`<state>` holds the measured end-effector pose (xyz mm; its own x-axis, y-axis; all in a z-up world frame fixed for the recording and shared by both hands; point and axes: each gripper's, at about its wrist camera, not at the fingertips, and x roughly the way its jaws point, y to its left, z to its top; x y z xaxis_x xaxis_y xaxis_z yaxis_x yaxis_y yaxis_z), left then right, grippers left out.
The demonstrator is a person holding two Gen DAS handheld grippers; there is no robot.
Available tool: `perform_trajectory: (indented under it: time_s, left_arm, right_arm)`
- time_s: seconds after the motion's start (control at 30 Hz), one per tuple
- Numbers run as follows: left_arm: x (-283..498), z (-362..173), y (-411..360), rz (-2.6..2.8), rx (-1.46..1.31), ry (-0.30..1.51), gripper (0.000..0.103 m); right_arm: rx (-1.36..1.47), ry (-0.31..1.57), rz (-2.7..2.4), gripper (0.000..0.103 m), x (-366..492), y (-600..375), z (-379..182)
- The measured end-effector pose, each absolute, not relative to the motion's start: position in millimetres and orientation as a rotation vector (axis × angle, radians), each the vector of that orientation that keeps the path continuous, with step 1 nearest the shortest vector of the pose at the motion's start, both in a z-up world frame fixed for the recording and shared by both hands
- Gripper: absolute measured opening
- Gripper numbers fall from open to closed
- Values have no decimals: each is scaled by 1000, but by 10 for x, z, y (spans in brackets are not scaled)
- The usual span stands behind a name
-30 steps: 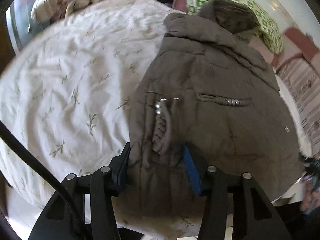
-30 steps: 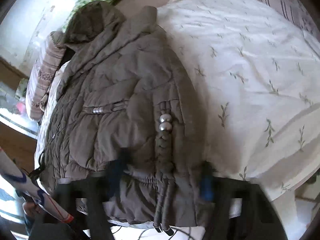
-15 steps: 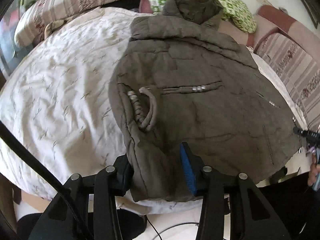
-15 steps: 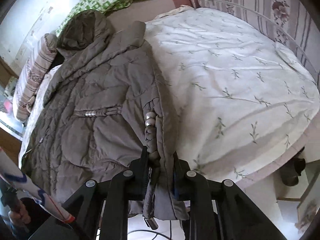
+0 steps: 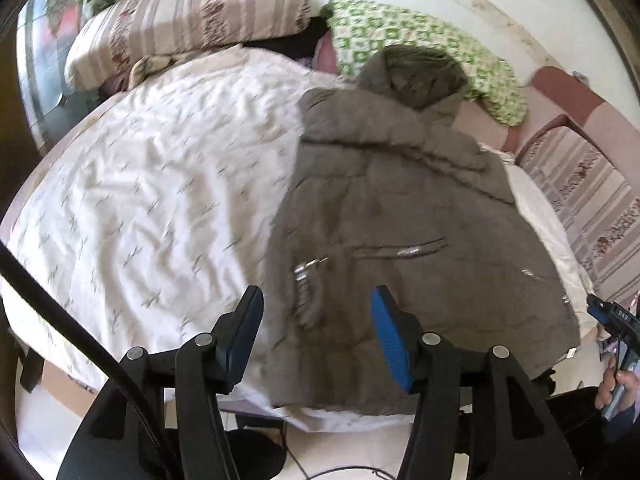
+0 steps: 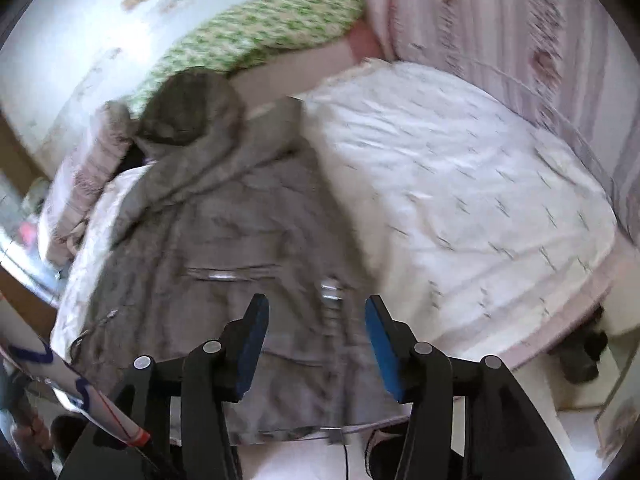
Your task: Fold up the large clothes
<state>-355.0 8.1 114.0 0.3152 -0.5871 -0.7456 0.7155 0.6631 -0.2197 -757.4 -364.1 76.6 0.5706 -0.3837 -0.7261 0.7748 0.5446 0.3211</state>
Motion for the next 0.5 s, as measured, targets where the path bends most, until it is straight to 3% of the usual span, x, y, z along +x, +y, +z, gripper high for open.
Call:
perform_trajectory:
  time_s: [0.07, 0.17, 0.27, 0.37, 0.5]
  left_arm:
    - [-3639, 1288, -21, -890, 173, 876, 65]
    - [-3810, 1607, -242, -937, 173, 813, 71]
    - [-3914, 1902, -493, -981, 170, 758, 81]
    - [-3919, 2178, -808, -1020, 168, 703, 84]
    - [-3802, 2238, -1367, -1023, 202, 656, 86]
  right_arm:
    - [657, 639, -685, 54, -7387, -3539, 898]
    - [623, 622, -583, 55, -7096, -3373, 1132]
    - [566, 613, -516, 65, -6795, -3223, 1419]
    - [499, 587, -489, 77, -6552, -3119, 1697]
    - [461, 573, -498, 78, -6236, -3193, 1930]
